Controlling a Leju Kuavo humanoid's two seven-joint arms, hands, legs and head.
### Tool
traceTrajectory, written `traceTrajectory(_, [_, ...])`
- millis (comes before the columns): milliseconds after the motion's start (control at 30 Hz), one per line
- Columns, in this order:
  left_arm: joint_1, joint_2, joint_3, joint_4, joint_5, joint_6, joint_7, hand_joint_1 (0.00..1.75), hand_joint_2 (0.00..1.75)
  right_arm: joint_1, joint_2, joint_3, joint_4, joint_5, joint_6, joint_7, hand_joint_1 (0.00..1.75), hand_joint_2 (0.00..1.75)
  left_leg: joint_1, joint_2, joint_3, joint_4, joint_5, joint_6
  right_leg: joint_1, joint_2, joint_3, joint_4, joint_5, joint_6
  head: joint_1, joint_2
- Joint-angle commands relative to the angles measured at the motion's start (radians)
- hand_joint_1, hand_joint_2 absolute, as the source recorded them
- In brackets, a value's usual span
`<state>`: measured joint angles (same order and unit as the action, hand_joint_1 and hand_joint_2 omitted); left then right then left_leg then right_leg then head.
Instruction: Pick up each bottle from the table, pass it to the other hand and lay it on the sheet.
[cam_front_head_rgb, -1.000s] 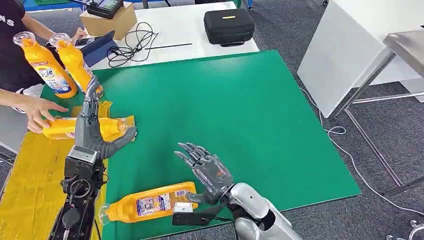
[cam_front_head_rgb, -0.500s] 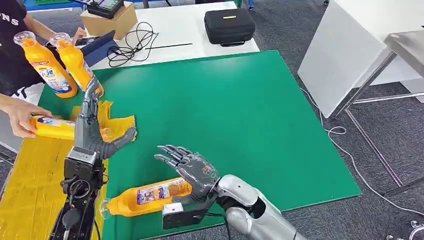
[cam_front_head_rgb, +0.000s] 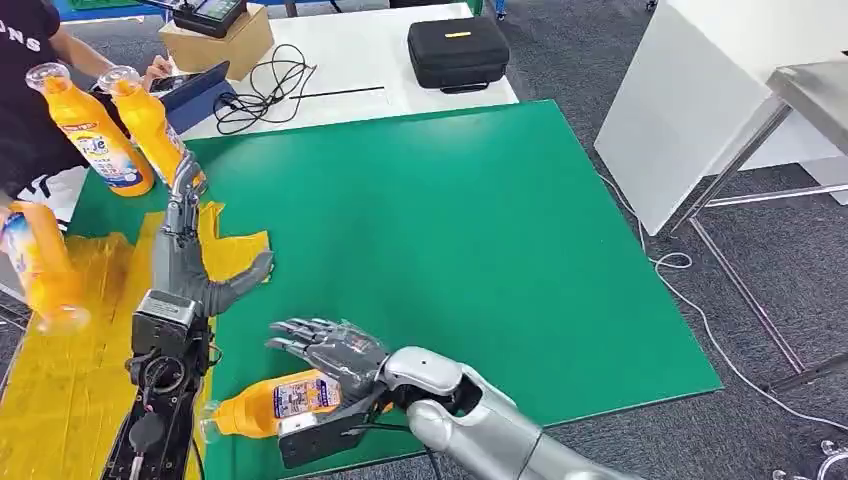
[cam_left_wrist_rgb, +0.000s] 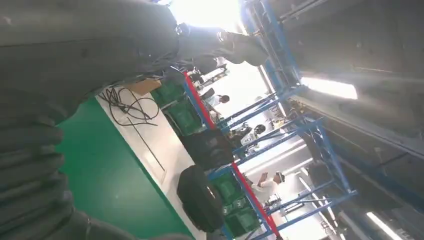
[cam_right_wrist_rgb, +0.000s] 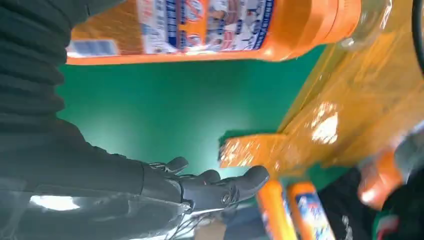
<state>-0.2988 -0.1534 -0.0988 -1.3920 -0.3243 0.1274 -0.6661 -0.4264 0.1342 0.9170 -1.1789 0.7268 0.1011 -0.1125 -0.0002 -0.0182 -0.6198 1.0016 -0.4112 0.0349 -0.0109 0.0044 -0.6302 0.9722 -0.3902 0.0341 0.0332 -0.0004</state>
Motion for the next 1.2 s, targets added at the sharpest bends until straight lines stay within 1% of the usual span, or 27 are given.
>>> traceTrajectory(33, [-0.085,0.017,0.013,0.094,0.02,0.001,0.001,0.0,1.75,-0.146,0.08,0.125,0.273,-0.03,0.023,0.009,0.0,1.75,0.0,0.001,0.003,-0.001,-0.001,-0.001,0.0,0.0,0.002,0.0,-0.001,-0.001,0.0,0.0])
traceTrajectory(67, [-0.087,0.016,0.012,0.098,0.021,0.002,0.002,0.0,1.75,-0.144,0.079,0.128,0.273,-0.032,0.021,0.01,0.0,1.75,0.001,0.002,0.005,0.0,-0.002,-0.002,0.001,0.001,0.005,0.0,-0.002,-0.001,0.0,0.0])
traceTrajectory(167, [-0.09,0.017,0.006,0.105,0.028,0.007,0.001,0.0,1.75,-0.147,0.083,0.145,0.286,-0.041,0.03,0.011,0.0,1.75,0.001,0.002,0.006,0.0,-0.002,-0.002,0.001,0.0,0.006,0.0,-0.002,-0.001,0.0,0.0])
traceTrajectory(200, [-0.092,0.018,0.003,0.111,0.032,0.012,0.001,0.0,1.75,-0.147,0.087,0.161,0.297,-0.044,0.033,0.01,0.0,1.75,0.0,0.001,0.003,-0.001,-0.001,-0.001,0.0,0.0,0.003,0.0,-0.001,-0.001,0.0,0.0])
traceTrajectory(300, [-0.093,0.021,0.002,0.117,0.039,0.017,-0.001,0.0,1.75,-0.148,0.087,0.19,0.311,-0.045,0.039,0.011,0.0,1.75,0.001,0.001,0.007,0.0,-0.002,-0.002,0.001,0.0,0.007,0.0,-0.003,-0.001,0.0,0.0])
traceTrajectory(333, [-0.095,0.021,0.001,0.119,0.039,0.016,-0.001,0.0,1.75,-0.15,0.087,0.202,0.32,-0.044,0.046,0.014,0.0,1.75,0.0,0.001,0.005,-0.001,-0.001,-0.002,0.0,0.0,0.005,0.0,-0.002,-0.001,0.0,0.0])
traceTrajectory(367, [-0.097,0.021,0.001,0.12,0.039,0.016,-0.001,0.0,1.75,-0.149,0.088,0.206,0.325,-0.044,0.05,0.016,0.0,1.75,0.001,0.002,0.008,0.0,-0.003,-0.003,0.001,0.0,0.008,0.0,-0.003,-0.002,0.0,0.0])
traceTrajectory(400, [-0.105,0.021,-0.001,0.128,0.04,0.015,0.0,0.0,1.75,-0.148,0.091,0.219,0.344,-0.05,0.065,0.017,0.0,1.75,0.0,0.001,0.005,-0.001,-0.001,-0.002,0.0,0.0,0.005,0.0,-0.002,-0.001,0.0,0.0])
traceTrajectory(467, [-0.113,0.019,0.0,0.136,0.044,0.015,0.004,0.0,1.75,-0.146,0.096,0.231,0.366,-0.058,0.075,0.016,0.0,1.75,0.001,0.0,0.006,0.0,-0.002,-0.003,0.001,-0.001,0.007,0.0,-0.003,-0.002,0.0,0.0])
traceTrajectory(500, [-0.112,0.018,0.002,0.137,0.045,0.015,0.005,0.0,1.75,-0.144,0.097,0.244,0.382,-0.058,0.085,0.015,0.0,1.75,0.0,0.0,0.003,-0.001,-0.001,-0.002,0.0,-0.001,0.003,-0.001,-0.001,-0.001,0.0,0.0])
traceTrajectory(533, [-0.112,0.018,0.002,0.138,0.045,0.015,0.005,0.0,1.75,-0.142,0.096,0.244,0.383,-0.057,0.083,0.015,0.0,1.75,0.001,0.0,0.005,0.0,-0.002,-0.002,0.001,-0.001,0.006,0.0,-0.002,-0.001,0.0,0.0])
traceTrajectory(567, [-0.111,0.018,0.002,0.138,0.045,0.015,0.005,0.0,1.75,-0.139,0.096,0.245,0.384,-0.057,0.082,0.016,0.0,1.75,0.0,0.0,0.004,-0.001,-0.001,-0.002,0.0,-0.001,0.004,-0.001,-0.001,-0.001,0.0,0.0])
traceTrajectory(600, [-0.108,0.017,0.004,0.135,0.046,0.015,0.005,0.0,1.75,-0.14,0.098,0.25,0.393,-0.056,0.085,0.013,0.0,1.75,0.001,0.001,0.007,0.0,-0.003,-0.003,0.001,0.0,0.007,0.0,-0.003,-0.001,0.0,0.0])
traceTrajectory(633, [-0.105,0.017,0.005,0.133,0.046,0.016,0.005,0.0,1.75,-0.139,0.098,0.253,0.399,-0.056,0.087,0.012,0.0,1.75,0.0,0.001,0.005,-0.001,-0.001,-0.002,0.0,0.0,0.005,-0.001,-0.002,-0.001,0.0,0.0])
traceTrajectory(667, [-0.103,0.017,0.008,0.132,0.046,0.017,0.005,0.0,1.75,-0.135,0.097,0.253,0.408,-0.062,0.094,0.009,0.0,1.75,0.001,0.001,0.007,0.0,-0.003,-0.002,0.001,-0.001,0.007,-0.001,-0.003,-0.001,0.0,0.0])
traceTrajectory(767, [-0.108,0.016,0.014,0.131,0.047,0.017,0.006,0.0,1.75,-0.129,0.096,0.262,0.439,-0.068,0.108,0.012,0.0,1.75,0.0,0.001,0.005,-0.001,-0.002,-0.002,0.001,-0.001,0.005,-0.001,-0.002,-0.001,0.0,0.0])
traceTrajectory(800, [-0.109,0.015,0.018,0.13,0.048,0.017,0.007,0.0,1.75,-0.128,0.098,0.267,0.45,-0.066,0.105,0.013,0.0,1.75,0.0,0.0,0.003,-0.001,-0.001,-0.001,0.0,-0.001,0.003,-0.001,-0.001,-0.001,0.0,0.0])
traceTrajectory(833, [-0.11,0.016,0.018,0.13,0.048,0.017,0.007,0.0,1.75,-0.124,0.095,0.267,0.451,-0.066,0.101,0.013,0.0,1.75,0.001,0.001,0.006,-0.001,-0.002,-0.002,0.001,-0.001,0.006,-0.001,-0.002,-0.001,0.0,0.0])
traceTrajectory(867, [-0.11,0.016,0.018,0.13,0.048,0.017,0.007,0.0,1.75,-0.124,0.095,0.267,0.451,-0.066,0.101,0.013,0.0,1.75,0.0,0.0,0.004,-0.001,-0.001,-0.002,0.0,-0.001,0.004,-0.001,-0.001,-0.001,0.0,0.0])
traceTrajectory(933, [-0.11,0.016,0.018,0.13,0.048,0.017,0.007,0.0,1.75,-0.124,0.095,0.267,0.451,-0.066,0.101,0.013,0.0,1.75,0.001,0.0,0.007,-0.001,-0.002,-0.002,0.001,-0.001,0.008,-0.001,-0.003,-0.001,0.0,0.0])
traceTrajectory(1067, [-0.11,0.016,0.018,0.13,0.048,0.017,0.007,0.0,1.75,-0.124,0.095,0.267,0.451,-0.066,0.101,0.013,0.0,1.75,0.0,0.0,0.006,-0.001,-0.001,-0.002,0.001,-0.001,0.006,-0.001,-0.001,-0.001,0.0,0.0])
traceTrajectory(1100, [-0.109,0.015,0.02,0.13,0.049,0.018,0.008,0.0,1.75,-0.126,0.098,0.268,0.453,-0.066,0.104,0.016,0.0,1.75,0.0,0.0,0.004,-0.001,0.0,-0.001,0.0,-0.001,0.004,-0.001,-0.001,-0.001,0.0,0.0])
traceTrajectory(1167, [-0.102,0.018,0.029,0.129,0.05,0.022,0.013,0.0,1.75,-0.12,0.097,0.275,0.469,-0.051,0.09,0.032,0.0,1.75,0.001,0.0,0.008,-0.001,-0.002,-0.002,0.001,-0.002,0.008,-0.002,-0.003,-0.001,0.0,0.0])
traceTrajectory(1200, [-0.096,0.019,0.037,0.127,0.051,0.025,0.014,0.0,1.75,-0.114,0.095,0.276,0.481,-0.036,0.07,0.048,0.0,1.75,0.001,0.0,0.007,-0.001,-0.002,-0.002,0.001,-0.001,0.007,-0.002,-0.002,-0.001,0.0,0.0])
